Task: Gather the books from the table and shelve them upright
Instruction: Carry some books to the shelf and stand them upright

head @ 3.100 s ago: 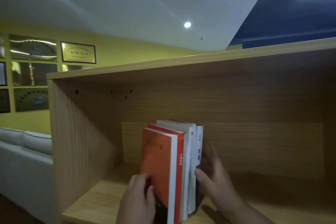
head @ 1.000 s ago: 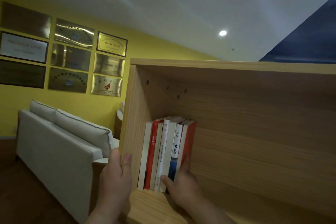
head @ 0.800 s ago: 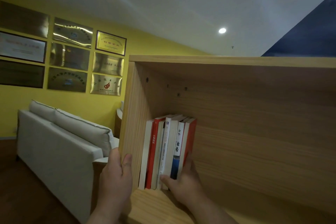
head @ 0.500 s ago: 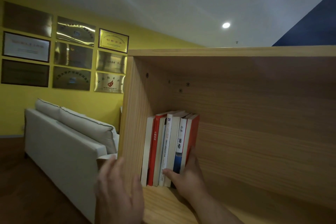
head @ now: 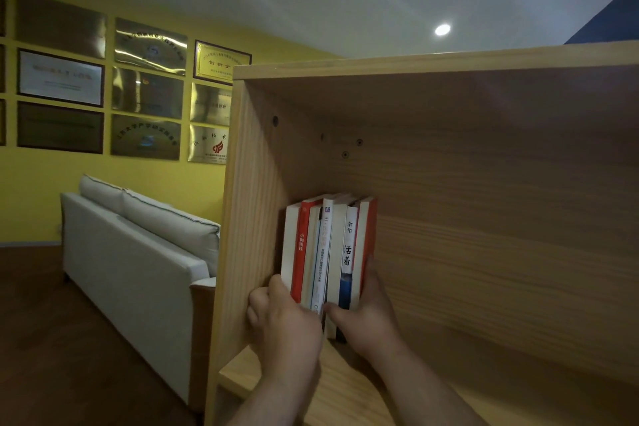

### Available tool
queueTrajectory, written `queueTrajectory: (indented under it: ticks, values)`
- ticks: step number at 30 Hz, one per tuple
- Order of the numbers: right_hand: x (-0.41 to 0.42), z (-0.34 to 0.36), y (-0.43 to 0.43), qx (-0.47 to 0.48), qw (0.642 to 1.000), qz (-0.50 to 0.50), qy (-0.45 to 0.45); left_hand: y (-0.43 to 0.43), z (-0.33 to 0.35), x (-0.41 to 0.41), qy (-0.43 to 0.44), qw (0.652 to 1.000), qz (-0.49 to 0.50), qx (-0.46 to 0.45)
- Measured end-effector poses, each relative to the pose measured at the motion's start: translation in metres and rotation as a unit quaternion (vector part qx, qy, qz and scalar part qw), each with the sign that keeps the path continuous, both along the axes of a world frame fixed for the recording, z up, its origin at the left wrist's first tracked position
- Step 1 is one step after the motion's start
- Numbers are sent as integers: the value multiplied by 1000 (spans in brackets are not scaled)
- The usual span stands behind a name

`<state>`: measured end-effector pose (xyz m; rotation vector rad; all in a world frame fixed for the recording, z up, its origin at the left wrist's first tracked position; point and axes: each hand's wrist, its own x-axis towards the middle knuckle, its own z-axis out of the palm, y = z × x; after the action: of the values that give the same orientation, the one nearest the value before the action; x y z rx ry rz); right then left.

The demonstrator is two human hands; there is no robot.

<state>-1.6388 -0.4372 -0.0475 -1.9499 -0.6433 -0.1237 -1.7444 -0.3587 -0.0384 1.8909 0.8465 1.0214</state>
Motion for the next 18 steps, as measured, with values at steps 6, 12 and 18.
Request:
queueTrajectory:
  ticks: [6,12,18]
  values:
    - [3,2,-6,19,1000,12,4,8,7,3,-69,988,-99,-93]
    - [1,8,-12,37,999,8,-5,20,6,7,-79,969,-178,-150]
    - [-5,8,-8,41,999,-1,-11,27,5,10,-107,946,-237,-193]
